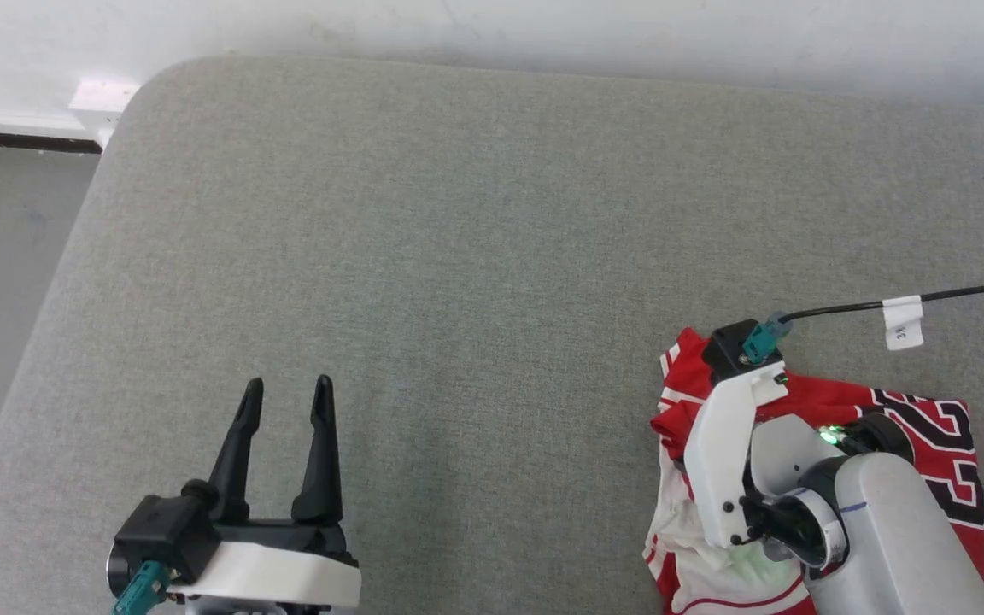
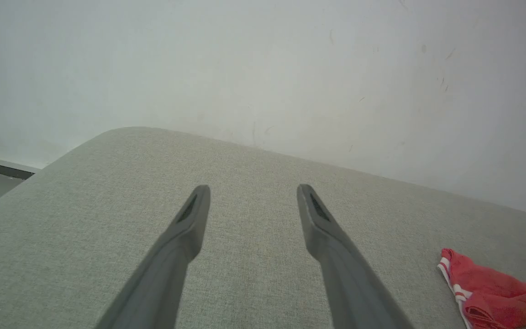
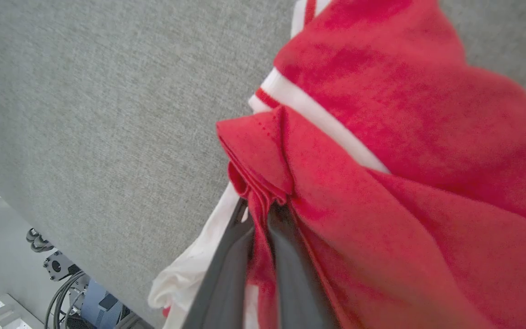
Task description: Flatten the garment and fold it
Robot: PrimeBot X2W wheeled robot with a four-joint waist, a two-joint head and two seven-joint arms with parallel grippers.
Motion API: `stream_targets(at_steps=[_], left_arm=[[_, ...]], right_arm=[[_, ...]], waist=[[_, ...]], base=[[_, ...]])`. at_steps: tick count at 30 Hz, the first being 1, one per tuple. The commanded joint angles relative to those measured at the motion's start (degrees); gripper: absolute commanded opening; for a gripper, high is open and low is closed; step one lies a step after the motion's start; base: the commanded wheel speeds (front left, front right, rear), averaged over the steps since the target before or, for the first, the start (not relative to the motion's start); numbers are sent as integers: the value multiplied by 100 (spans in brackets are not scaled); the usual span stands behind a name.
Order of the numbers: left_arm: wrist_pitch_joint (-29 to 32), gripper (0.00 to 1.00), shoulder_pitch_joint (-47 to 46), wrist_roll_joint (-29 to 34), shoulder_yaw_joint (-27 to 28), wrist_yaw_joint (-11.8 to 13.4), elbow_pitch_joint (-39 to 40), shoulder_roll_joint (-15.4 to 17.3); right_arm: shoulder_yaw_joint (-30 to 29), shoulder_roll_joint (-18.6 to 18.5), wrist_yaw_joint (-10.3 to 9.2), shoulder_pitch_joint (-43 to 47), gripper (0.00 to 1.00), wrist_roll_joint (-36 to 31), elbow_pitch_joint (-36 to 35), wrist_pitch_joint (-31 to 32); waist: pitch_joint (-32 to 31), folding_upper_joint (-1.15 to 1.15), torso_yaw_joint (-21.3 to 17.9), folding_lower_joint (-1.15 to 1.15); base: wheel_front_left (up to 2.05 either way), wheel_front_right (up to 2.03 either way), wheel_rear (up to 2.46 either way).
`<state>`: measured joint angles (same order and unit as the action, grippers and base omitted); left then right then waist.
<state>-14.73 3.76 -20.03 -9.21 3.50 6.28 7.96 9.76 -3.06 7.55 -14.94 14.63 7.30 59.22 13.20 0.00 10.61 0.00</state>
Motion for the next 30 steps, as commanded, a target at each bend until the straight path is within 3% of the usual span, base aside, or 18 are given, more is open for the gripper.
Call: stream_targets(at_steps=[1,3,10,18,25,30], left_arm=[[-27,100,-105,54,8,-57,-31,-40],[-27,100,-81,62,36,-72,-47,-56],[-27,100,7,87,140,-104,-23,-58],[-27,100,111,123,298,-101,144,-12],[-27,100,88,147,347,-94,245,44],[-8,100,28,177,360,-83,301,118]], right_arm=[[49,0,-6,46,35,-29,158,93],[101,5,-6,0,100,79,14,118],[-38,-82,-6,-50,100,568,-963,177],[-1326,-517,-6,459,100,552,-2371,-641],[-2404,-386,-6,1417,100,503,-2603,-845],[-2530,-217,-6,1617,100,505,-2409,-1163]], waist=[[-32,0,-9,0],[-60,0,-57,0],[-128,0,-282,0],[-20,0,-703,0],[202,0,-995,0],[341,0,-1072,0]], base=[[0,0,0],[0,0,0],[0,0,0],[0,0,0],[0,0,0],[0,0,0]])
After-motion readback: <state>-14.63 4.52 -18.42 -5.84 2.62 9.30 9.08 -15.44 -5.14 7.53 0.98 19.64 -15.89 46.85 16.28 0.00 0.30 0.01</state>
